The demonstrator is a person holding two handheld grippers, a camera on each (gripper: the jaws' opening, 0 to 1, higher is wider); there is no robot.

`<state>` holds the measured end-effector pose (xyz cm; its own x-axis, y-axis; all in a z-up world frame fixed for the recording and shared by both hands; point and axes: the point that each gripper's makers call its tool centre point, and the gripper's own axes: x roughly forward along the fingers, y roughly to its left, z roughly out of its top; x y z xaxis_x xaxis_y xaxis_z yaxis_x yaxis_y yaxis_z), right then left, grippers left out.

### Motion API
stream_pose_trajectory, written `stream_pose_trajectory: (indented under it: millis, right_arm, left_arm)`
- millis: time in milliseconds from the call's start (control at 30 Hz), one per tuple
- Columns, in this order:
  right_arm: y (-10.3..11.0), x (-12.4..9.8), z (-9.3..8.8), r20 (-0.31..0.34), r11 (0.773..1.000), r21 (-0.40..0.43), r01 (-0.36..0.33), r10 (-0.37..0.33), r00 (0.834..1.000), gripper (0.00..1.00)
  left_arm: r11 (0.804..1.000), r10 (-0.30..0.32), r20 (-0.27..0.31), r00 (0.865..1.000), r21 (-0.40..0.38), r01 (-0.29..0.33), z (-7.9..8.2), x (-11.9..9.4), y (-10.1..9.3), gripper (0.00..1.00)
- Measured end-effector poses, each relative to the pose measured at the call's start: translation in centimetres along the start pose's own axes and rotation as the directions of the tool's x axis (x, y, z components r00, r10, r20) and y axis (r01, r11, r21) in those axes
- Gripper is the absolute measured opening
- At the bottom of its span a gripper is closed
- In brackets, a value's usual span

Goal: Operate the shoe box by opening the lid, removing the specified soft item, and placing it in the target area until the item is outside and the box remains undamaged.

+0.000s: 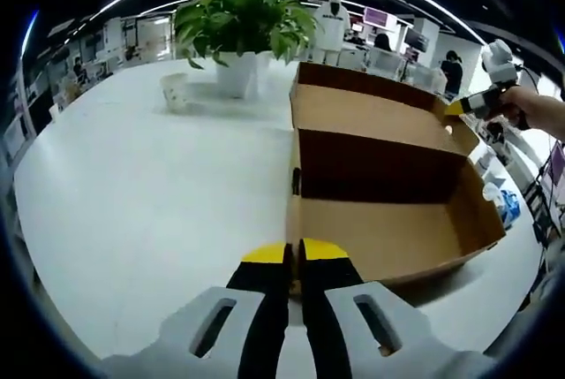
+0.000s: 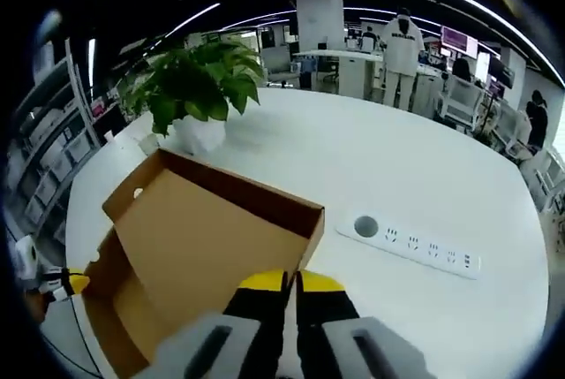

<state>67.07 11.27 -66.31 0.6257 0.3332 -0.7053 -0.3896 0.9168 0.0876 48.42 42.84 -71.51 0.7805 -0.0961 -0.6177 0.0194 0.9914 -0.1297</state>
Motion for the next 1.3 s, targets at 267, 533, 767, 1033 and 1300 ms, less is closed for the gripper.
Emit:
stream_pose_trajectory:
  millis: [267, 533, 767, 1033, 1300]
  right_arm:
    - [0.3, -0.9, 0.8, 0.048, 1.0, -0.018, -0.001, 0.002, 0.999, 0.0]
    - [0.4, -1.5, 1.7, 0.091, 1.0, -0.017, -0.005, 0.007, 0.996, 0.0]
    - [1.1, -2.8, 1.8, 0.133, 1.0, -0.014, -0.021, 0.023, 0.991, 0.0]
    - [1.9, -4.3, 1.5, 0.169, 0.999, 0.003, -0.04, 0.039, 0.985, 0.0]
    - [2.7, -5.7, 1.1, 0.195, 0.999, -0.032, -0.04, 0.046, 0.98, 0.0]
  left_arm:
    - [1.0, -0.004, 0.003, 1.0, -0.016, 0.004, 0.0, -0.1, -0.1, 0.02]
    - [1.0, -0.005, 0.008, 1.0, -0.023, 0.005, 0.0, -0.1, -0.1, 0.02]
    - [1.0, -0.006, 0.012, 1.0, -0.027, 0.006, 0.0, -0.1, 0.0, 0.02]
    - [1.0, -0.009, 0.013, 1.0, -0.026, 0.009, 0.1, -0.1, 0.0, 0.02]
    - [1.0, -0.018, 0.013, 1.0, -0.025, 0.019, 0.1, -0.1, 0.0, 0.02]
